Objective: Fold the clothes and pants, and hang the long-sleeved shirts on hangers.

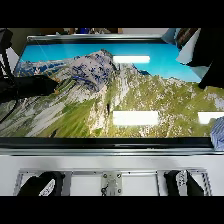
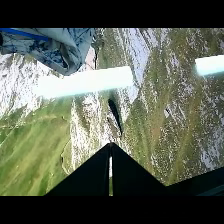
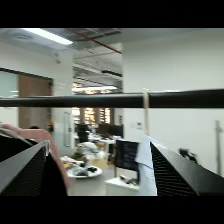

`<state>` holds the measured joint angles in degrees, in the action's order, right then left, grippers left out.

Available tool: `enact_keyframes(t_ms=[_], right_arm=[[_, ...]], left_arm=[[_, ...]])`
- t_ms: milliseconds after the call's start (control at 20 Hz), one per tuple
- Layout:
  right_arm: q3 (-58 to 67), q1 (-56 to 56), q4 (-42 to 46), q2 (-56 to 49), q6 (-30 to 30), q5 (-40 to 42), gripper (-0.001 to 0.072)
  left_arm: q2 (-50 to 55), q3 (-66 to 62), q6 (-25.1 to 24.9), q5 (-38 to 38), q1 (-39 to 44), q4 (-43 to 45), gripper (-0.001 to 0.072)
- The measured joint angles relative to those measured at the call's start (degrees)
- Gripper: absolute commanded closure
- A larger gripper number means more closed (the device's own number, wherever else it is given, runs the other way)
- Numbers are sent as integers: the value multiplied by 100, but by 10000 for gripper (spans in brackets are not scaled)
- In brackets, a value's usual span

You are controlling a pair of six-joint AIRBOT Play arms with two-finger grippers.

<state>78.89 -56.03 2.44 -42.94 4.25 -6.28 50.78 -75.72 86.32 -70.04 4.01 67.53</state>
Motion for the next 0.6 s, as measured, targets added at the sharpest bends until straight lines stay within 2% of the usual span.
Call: enact_keyframes(t_ms=[200, 300, 400, 600], right_arm=[[-44, 177, 37, 107, 437, -2546, 21], [-142, 647, 127, 42, 680, -3751, 21], [-304, 1429, 476, -33, 931, -4548, 22], [-802, 3558, 1893, -186, 1784, -5265, 22]], left_arm=[[0, 0, 0, 4, 0, 0, 691], [0, 4, 2, -2, 2, 0, 692], [0, 20, 4, -26, 66, 0, 692], [-2, 245, 9, -4, 444, 0, 691]])
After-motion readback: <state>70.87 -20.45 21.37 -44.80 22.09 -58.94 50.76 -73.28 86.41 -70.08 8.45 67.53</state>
